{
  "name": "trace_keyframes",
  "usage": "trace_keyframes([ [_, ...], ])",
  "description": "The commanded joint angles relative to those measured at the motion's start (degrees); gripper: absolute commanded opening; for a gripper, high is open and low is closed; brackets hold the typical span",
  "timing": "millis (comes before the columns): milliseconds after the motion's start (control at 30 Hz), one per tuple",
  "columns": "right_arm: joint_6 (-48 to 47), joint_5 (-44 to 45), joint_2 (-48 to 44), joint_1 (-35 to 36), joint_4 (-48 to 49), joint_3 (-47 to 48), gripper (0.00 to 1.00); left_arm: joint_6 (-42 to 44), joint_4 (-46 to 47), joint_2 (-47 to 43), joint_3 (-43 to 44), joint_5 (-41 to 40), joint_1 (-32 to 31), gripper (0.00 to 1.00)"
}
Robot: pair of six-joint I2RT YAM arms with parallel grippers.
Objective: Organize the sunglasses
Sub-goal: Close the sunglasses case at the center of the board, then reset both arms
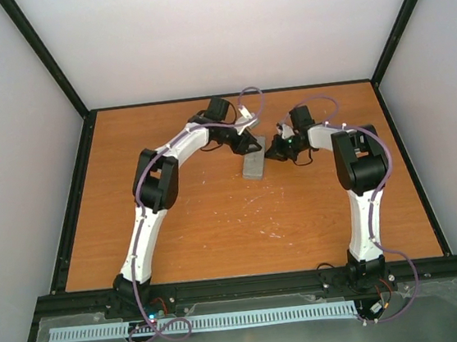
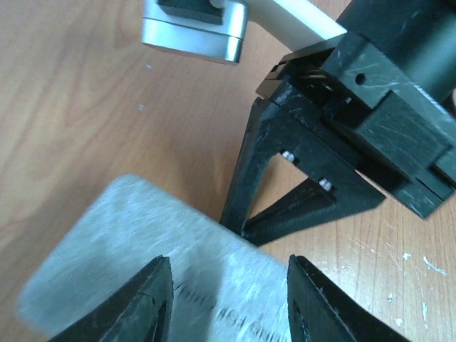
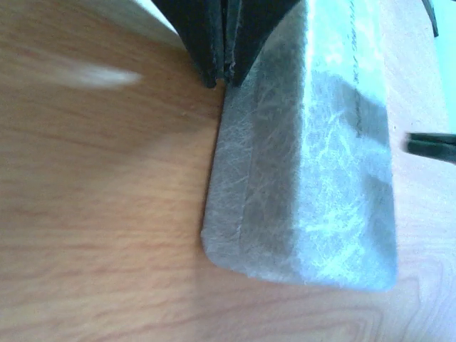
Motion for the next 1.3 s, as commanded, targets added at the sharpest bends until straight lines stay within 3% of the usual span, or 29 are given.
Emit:
trace_keyframes([
  [0, -1.47, -3.3, -2.07, 1.65, -0.32, -1.64, 0.03, 1.47, -0.95, 2.39, -0.31, -0.28, -2.28, 0.45],
  [233, -1.74, -1.89, -3.4, 1.59, -0.52, -2.3, 0.03, 1.51, -1.8, 2.09, 0.32, -2.07, -2.35, 0.45],
  [300, -1.72, 0.37, -5.14, 1.35, -1.16, -2.37, 0.06, 0.2, -1.8, 1.09, 1.9, -2.39, -1.63, 0.57],
  [333, -1.82, 1.62, -6.24, 1.12, -1.59, -2.38, 0.08, -0.72, -1.32, 0.31, 2.66, -2.43, -1.11, 0.69],
  [367, -2.16, 3.23, -7.45, 1.01, -2.24, -2.24, 0.12, -1.42, -0.64, -0.81, 3.17, -2.41, -0.5, 0.87],
  [400, -2.65, 5.82, -8.78, 0.91, -3.06, -2.18, 0.19, -2.02, 0.23, -1.9, 3.5, -2.51, 0.12, 0.98],
  [533, -5.53, 14.91, -13.73, 0.07, -6.28, -2.01, 0.36, -5.16, 5.45, -7.0, 2.41, -3.23, 3.2, 1.0],
  [633, -5.94, 20.76, -17.23, -0.79, -6.35, -3.31, 0.43, -9.58, 8.44, -9.28, 2.46, -4.58, 5.99, 1.0],
  [733, -4.6, 25.31, -20.2, -1.91, -5.64, -5.03, 0.6, -14.07, 8.03, -9.8, 3.66, -7.16, 9.45, 1.0],
  [833, -2.12, 28.06, -22.15, -2.83, -4.54, -7.07, 0.72, -18.19, 8.66, -11.66, 0.5, -10.14, 13.06, 1.0],
  [900, -0.26, 28.47, -23.37, -3.25, -2.34, -8.74, 0.74, -18.51, 9.0, -13.52, -3.27, -11.75, 15.36, 0.99],
  [933, 0.42, 28.37, -23.77, -3.35, -1.73, -9.37, 0.93, -18.55, 9.28, -14.55, -5.61, -13.26, 16.34, 0.99],
  [967, 1.11, 28.62, -23.91, -3.36, -1.4, -9.75, 0.99, -18.55, 9.41, -15.67, -7.94, -14.64, 17.37, 1.0],
  [1133, 3.89, 32.71, -22.83, -3.43, -3.22, -9.77, 1.0, -19.03, 16.45, -26.06, -27.27, -17.5, 21.86, 0.99],
  [1267, 4.18, 36.1, -21.11, -3.42, -5.93, -8.0, 1.0, -19.48, 18.6, -31.47, -37.62, -20.6, 24.04, 0.99],
])
